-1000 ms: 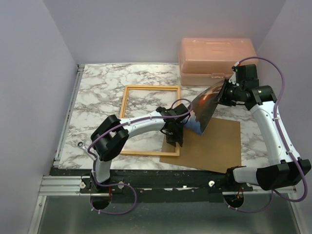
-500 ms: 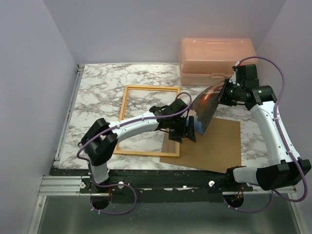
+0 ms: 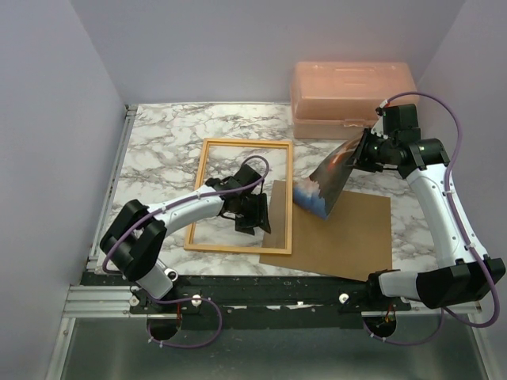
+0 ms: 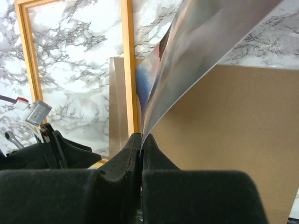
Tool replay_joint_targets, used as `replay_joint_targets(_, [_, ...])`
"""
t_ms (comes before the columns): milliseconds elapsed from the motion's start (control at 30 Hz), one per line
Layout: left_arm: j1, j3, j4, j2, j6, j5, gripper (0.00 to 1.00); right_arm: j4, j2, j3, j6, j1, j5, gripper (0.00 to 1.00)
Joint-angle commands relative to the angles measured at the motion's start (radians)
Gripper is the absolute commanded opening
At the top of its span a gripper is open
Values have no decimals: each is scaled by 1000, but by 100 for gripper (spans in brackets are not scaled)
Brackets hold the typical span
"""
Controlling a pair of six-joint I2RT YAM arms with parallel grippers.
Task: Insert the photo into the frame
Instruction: Move the photo frame to the center of the board.
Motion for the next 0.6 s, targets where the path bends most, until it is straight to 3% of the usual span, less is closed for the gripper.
replay_joint_targets(0, [-33,7,-58,-22,91,-57,51,24,8,-6,11,-7,-40,0])
replay_joint_targets(133, [-76,38,-64,4,84,-69,45,28,7,-16,12,-7,-46,0])
replay_joint_targets(567, [-117,92,-65,137,49,-98,43,26,6,-33,4,-7,-40,0])
